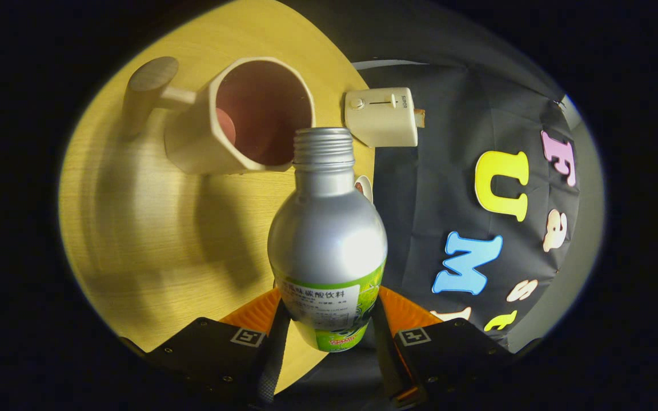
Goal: Take the bottle from table, then pour the juice into the cup, finally place the bottle on the coaster
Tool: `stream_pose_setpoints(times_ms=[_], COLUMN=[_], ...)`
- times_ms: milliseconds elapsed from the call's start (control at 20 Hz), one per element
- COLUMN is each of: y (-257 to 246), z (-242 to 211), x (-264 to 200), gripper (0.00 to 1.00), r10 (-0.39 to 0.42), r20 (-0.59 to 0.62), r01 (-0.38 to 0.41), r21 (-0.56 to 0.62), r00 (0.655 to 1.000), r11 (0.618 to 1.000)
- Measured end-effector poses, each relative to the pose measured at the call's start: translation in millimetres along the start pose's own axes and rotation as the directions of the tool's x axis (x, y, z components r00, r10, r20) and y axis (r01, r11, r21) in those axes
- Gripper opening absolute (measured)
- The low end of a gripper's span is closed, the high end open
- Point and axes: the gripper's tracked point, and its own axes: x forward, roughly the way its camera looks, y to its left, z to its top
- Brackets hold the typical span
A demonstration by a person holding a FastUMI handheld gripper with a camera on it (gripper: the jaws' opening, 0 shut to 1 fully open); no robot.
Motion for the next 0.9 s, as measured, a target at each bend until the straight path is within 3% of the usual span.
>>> stream_pose_setpoints(times_ms=[900], y=[-10.3], z=[-7.6], x=[-4.0], gripper=[0.69], r10=[0.023], r20=[-0.055], r01=[-0.034], r21=[-0.194], r00=[0.998], r11=[0.980])
